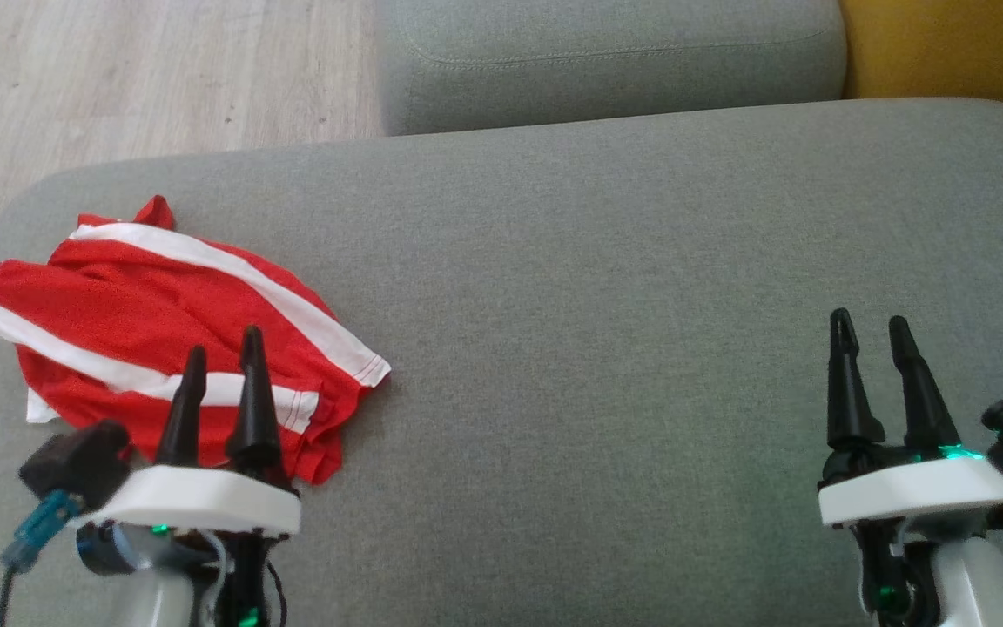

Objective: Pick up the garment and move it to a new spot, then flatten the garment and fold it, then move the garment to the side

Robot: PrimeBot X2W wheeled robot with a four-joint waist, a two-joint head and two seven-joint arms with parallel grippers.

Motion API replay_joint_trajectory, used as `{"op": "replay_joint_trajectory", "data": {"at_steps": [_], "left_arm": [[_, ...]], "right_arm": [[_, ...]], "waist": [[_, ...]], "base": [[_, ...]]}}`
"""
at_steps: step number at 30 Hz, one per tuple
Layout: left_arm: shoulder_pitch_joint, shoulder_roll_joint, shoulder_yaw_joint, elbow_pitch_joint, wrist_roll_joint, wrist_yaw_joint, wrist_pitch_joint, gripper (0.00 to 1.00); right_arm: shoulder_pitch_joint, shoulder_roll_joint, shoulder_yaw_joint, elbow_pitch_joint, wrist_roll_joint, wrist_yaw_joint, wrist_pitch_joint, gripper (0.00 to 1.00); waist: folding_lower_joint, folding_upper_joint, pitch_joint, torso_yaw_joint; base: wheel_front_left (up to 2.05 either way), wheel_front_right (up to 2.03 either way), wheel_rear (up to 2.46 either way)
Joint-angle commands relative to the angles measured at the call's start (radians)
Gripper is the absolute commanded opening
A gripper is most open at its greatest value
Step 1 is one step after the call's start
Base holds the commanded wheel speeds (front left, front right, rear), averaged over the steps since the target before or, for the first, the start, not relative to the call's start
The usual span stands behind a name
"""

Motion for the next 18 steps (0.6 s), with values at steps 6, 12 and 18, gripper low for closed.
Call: {"op": "replay_joint_trajectory", "data": {"at_steps": [6,12,18], "left_arm": [[-0.041,0.059,-0.053,-0.047,0.107,0.076,-0.025,1.00],[-0.047,0.106,-0.135,-0.032,0.181,0.145,-0.043,1.00],[-0.056,0.138,-0.200,-0.018,0.239,0.194,-0.061,1.00]], "right_arm": [[-0.045,-0.007,0.032,-0.049,-0.108,0.000,-0.031,1.00],[-0.042,-0.007,0.047,-0.047,-0.199,-0.001,-0.049,1.00],[-0.039,-0.008,0.063,-0.047,-0.281,-0.001,-0.067,1.00]], "waist": [[0.0000,0.0000,0.000,0.004],[0.0000,0.0000,-0.001,0.008],[0.0000,0.0000,-0.003,0.011]], "base": [[0.00,0.00,0.00],[0.00,0.00,0.00],[0.00,0.00,0.00]]}}
